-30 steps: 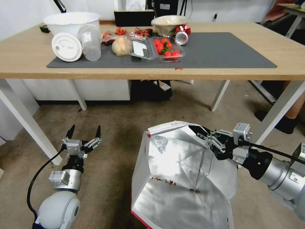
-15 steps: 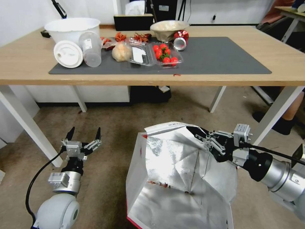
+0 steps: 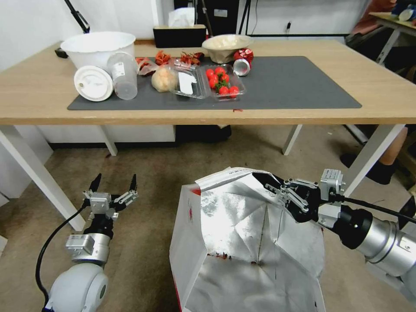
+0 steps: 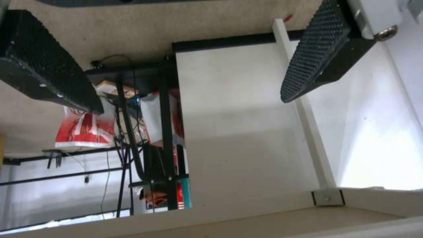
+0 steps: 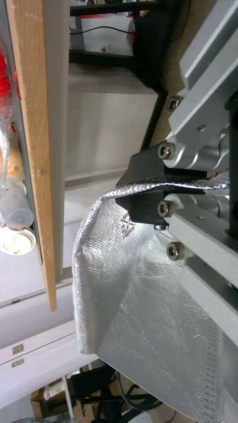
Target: Pick up the food delivery bag from the floor and place it on the table.
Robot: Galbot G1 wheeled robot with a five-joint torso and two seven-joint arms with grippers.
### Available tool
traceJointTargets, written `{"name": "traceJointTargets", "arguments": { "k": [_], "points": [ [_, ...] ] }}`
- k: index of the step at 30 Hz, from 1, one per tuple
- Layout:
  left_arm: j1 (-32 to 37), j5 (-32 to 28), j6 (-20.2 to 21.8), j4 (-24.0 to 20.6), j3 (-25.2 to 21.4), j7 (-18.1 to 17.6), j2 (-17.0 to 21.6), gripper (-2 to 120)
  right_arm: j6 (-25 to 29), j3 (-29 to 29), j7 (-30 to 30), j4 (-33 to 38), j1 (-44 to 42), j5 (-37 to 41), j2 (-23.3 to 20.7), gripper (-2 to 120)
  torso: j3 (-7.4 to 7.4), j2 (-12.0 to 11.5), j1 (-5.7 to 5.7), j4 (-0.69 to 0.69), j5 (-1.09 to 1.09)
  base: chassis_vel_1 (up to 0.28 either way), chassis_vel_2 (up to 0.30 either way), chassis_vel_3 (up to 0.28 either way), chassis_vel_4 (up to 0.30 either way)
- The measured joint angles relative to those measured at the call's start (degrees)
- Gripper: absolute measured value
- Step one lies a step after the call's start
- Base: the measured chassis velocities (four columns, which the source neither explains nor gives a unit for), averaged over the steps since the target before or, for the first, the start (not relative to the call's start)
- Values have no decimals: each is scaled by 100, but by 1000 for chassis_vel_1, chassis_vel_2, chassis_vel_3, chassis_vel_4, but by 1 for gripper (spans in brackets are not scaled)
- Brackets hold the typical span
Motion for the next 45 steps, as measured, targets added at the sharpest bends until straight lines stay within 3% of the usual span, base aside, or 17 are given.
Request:
{"name": "traceJointTargets", "arguments": {
  "k": [25,45],
  "points": [
    [-49,-48,-9,100,-39,-30,4,100,108,-13,-78,0,18,21,34,0,388,556,170,0,0,0,0,0,0],
    [-97,-61,-19,153,-48,-60,4,100,157,-3,-154,0,39,0,28,0,610,900,289,0,0,0,0,0,0]
  ]
}}
